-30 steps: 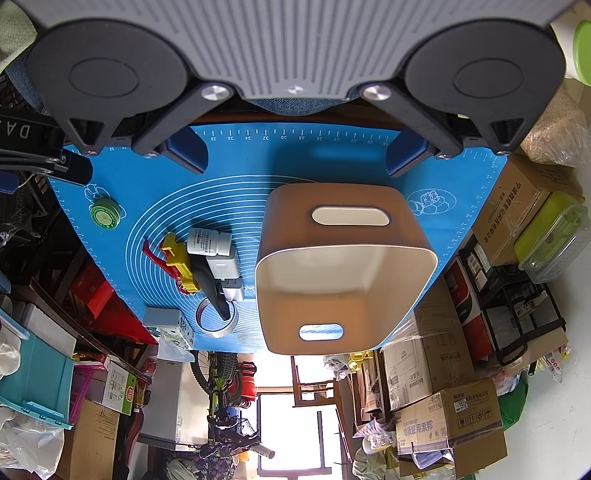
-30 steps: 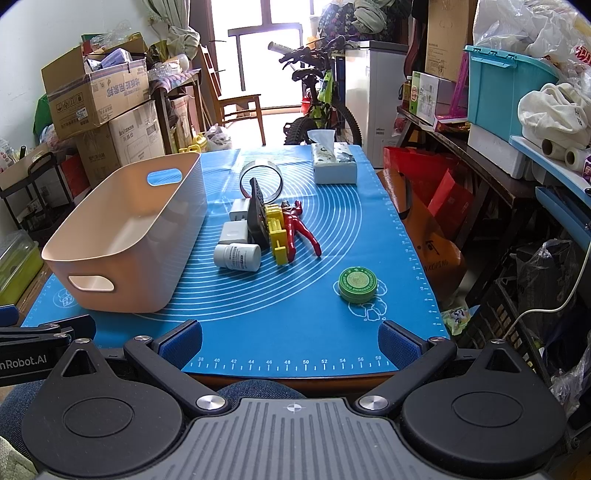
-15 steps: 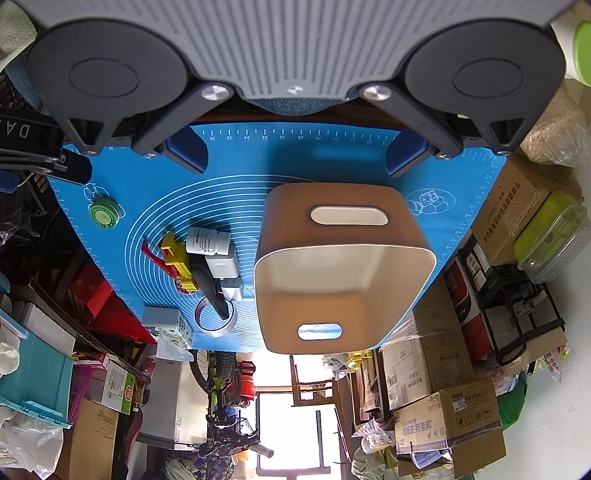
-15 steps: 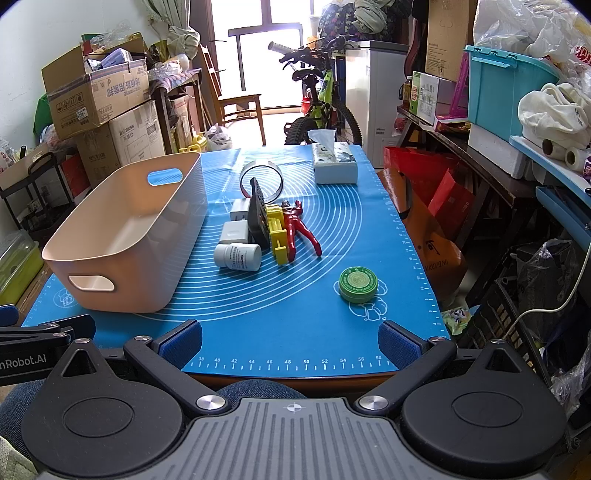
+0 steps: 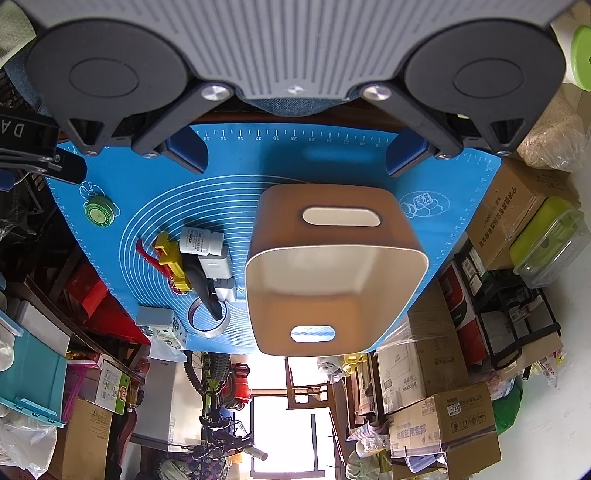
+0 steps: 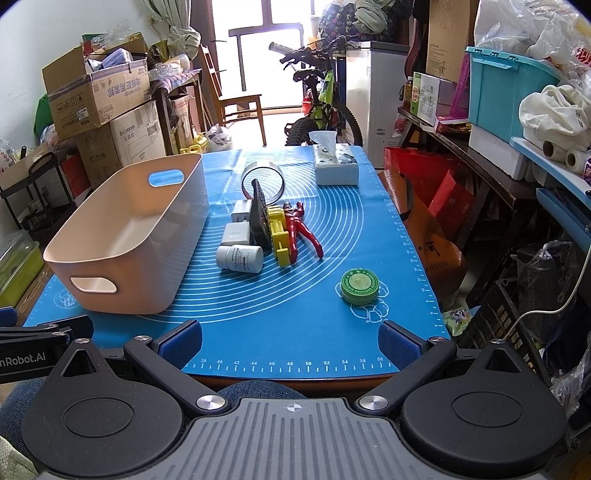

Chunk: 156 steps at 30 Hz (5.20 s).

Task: Organize rigid objects
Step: 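Clamp the basket rim with the left gripper while the right gripper approaches the green tin, then grasp the green ointment tin with the right gripper and lift it, then lower the tin into the basket and open the right gripper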

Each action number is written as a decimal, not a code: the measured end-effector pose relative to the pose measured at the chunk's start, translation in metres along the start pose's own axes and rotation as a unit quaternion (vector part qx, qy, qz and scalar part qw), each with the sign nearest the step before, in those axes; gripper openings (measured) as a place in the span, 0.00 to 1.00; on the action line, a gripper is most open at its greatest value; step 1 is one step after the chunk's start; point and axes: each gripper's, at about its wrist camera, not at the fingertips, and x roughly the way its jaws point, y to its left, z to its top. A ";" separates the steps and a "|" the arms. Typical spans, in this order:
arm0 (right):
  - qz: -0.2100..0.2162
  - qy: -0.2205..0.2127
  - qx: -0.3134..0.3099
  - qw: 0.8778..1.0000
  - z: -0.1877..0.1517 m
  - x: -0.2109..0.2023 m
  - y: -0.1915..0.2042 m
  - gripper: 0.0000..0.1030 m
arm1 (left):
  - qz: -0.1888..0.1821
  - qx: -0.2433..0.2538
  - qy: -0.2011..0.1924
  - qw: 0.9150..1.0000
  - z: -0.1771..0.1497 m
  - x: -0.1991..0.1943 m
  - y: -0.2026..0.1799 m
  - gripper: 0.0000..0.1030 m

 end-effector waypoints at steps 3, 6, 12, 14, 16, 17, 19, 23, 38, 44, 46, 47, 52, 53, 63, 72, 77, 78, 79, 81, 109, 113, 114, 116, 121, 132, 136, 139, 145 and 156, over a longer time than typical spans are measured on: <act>0.001 0.002 -0.002 1.000 0.002 0.000 0.004 0.98 | 0.002 -0.003 0.001 1.000 0.005 -0.002 0.004 0.98; 0.012 0.002 0.002 1.000 0.010 0.000 0.005 0.98 | 0.002 -0.018 -0.004 1.000 0.014 -0.005 0.013 0.98; 0.023 -0.007 0.005 1.000 0.033 0.008 0.006 0.98 | 0.040 -0.005 -0.024 0.999 0.041 -0.002 0.034 0.98; 0.018 -0.014 0.004 1.000 0.043 0.014 0.006 0.98 | 0.045 -0.005 -0.024 0.999 0.051 0.005 0.042 0.98; 0.011 -0.019 0.004 1.000 0.053 0.023 0.004 0.98 | 0.051 -0.014 -0.020 0.998 0.059 0.012 0.054 0.98; 0.009 -0.019 0.006 1.000 0.058 0.028 0.003 0.98 | 0.054 -0.020 -0.017 0.998 0.063 0.017 0.060 0.98; 0.002 -0.021 0.007 1.000 0.065 0.038 0.000 0.98 | 0.058 -0.027 -0.009 0.998 0.068 0.027 0.070 0.98; -0.019 -0.021 0.001 1.000 0.076 0.064 -0.005 0.98 | 0.073 -0.037 0.008 0.997 0.073 0.049 0.090 0.98; -0.085 0.033 0.016 0.996 0.065 0.184 -0.042 0.97 | 0.116 -0.078 0.103 0.985 0.076 0.132 0.140 0.82; -0.101 0.066 0.020 0.992 0.056 0.219 -0.056 0.95 | 0.098 -0.090 0.120 0.984 0.072 0.147 0.150 0.82; -0.105 0.072 0.021 0.992 0.055 0.226 -0.058 0.93 | 0.090 -0.100 0.119 0.984 0.072 0.151 0.152 0.82; -0.107 0.073 0.021 0.991 0.054 0.229 -0.059 0.93 | 0.084 -0.105 0.120 0.984 0.072 0.151 0.153 0.82; -0.109 0.079 0.024 0.991 0.055 0.238 -0.062 0.88 | 0.055 -0.119 0.120 0.984 0.072 0.159 0.153 0.71; -0.110 0.081 0.024 0.990 0.055 0.239 -0.062 0.87 | 0.052 -0.122 0.120 0.984 0.072 0.161 0.153 0.71; -0.103 0.076 0.023 0.992 0.059 0.241 -0.065 0.73 | 0.043 -0.119 0.112 0.986 0.076 0.163 0.150 0.47; -0.083 0.074 0.018 0.994 0.061 0.240 -0.062 0.56 | 0.025 -0.114 0.112 0.987 0.077 0.164 0.144 0.25; -0.097 0.069 0.004 0.993 0.061 0.238 -0.058 0.30 | 0.015 -0.115 0.111 0.987 0.077 0.162 0.144 0.17; -0.097 0.070 0.007 0.993 0.062 0.237 -0.059 0.26 | 0.011 -0.115 0.111 0.987 0.077 0.162 0.144 0.12; -0.095 0.071 0.011 0.993 0.063 0.237 -0.060 0.23 | 0.004 -0.117 0.111 0.987 0.076 0.162 0.144 0.07; -0.098 0.072 0.011 0.993 0.063 0.236 -0.061 0.18 | 0.006 -0.109 0.110 0.988 0.076 0.161 0.141 0.07; -0.038 0.035 0.034 0.998 0.047 0.217 -0.084 0.50 | 0.003 -0.068 0.101 0.993 0.074 0.158 0.133 0.06; -0.036 0.041 0.039 0.998 0.044 0.214 -0.084 0.54 | 0.003 -0.068 0.101 0.993 0.074 0.158 0.133 0.06; -0.036 0.043 0.040 0.998 0.042 0.213 -0.085 0.55 | 0.004 -0.068 0.101 0.993 0.074 0.158 0.133 0.06; -0.031 0.045 0.040 0.998 0.037 0.210 -0.086 0.57 | 0.004 -0.067 0.101 0.993 0.074 0.158 0.133 0.06; -0.038 0.050 0.005 0.998 0.025 0.204 -0.076 0.55 | 0.004 -0.066 0.100 0.993 0.073 0.157 0.133 0.06; -0.003 0.015 -0.005 1.000 0.051 0.192 -0.049 0.53 | 0.005 -0.066 0.100 0.993 0.073 0.157 0.133 0.06; 0.042 -0.015 -0.013 0.999 0.086 0.188 -0.024 0.53 | 0.010 -0.066 0.105 0.992 0.074 0.158 0.131 0.06; 0.078 -0.035 -0.024 0.996 0.113 0.183 0.004 0.53 | 0.013 -0.068 0.109 0.992 0.074 0.158 0.130 0.06; 0.141 -0.044 -0.071 0.987 0.153 0.180 0.071 0.53 | 0.011 -0.075 0.111 0.991 0.075 0.157 0.131 0.06; 0.162 0.042 -0.163 0.972 0.145 0.209 0.180 0.53 | -0.002 -0.095 0.116 0.989 0.075 0.158 0.136 0.06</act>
